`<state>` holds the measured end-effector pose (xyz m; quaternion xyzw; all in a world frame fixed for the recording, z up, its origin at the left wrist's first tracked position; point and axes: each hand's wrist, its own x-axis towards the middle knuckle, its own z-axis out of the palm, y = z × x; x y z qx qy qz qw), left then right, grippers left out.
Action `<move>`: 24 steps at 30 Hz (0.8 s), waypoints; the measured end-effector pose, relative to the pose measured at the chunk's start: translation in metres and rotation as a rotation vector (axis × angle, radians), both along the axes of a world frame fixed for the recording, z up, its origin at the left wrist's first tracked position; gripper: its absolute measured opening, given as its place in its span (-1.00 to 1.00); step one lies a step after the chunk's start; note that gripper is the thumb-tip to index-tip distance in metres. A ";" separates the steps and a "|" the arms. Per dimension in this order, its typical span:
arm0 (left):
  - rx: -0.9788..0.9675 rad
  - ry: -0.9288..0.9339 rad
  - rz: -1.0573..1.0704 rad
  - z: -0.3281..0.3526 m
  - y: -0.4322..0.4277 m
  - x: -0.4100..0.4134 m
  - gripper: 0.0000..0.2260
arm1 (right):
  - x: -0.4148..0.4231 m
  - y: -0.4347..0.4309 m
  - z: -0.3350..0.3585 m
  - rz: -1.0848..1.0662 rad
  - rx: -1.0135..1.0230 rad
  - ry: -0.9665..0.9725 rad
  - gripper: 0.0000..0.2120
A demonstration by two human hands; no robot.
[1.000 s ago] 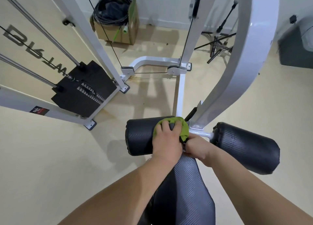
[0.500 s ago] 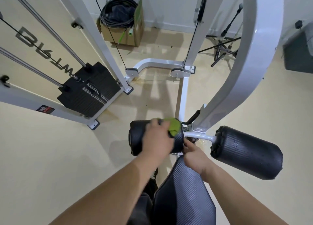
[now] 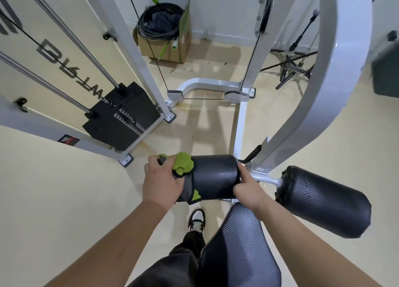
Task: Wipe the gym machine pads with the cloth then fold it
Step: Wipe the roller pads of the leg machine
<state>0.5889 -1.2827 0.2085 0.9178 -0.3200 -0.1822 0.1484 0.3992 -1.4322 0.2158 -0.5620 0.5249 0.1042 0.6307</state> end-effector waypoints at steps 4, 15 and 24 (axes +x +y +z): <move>0.084 -0.091 -0.095 0.002 -0.045 -0.036 -0.50 | -0.001 0.007 -0.008 -0.013 -0.023 0.006 -0.07; 0.171 0.011 -0.537 0.002 -0.036 -0.043 -0.36 | -0.027 0.028 -0.019 -0.224 0.076 0.067 -0.39; -0.049 0.107 -0.182 0.013 -0.045 -0.013 -0.37 | -0.013 0.000 -0.025 -0.122 -0.136 0.114 -0.64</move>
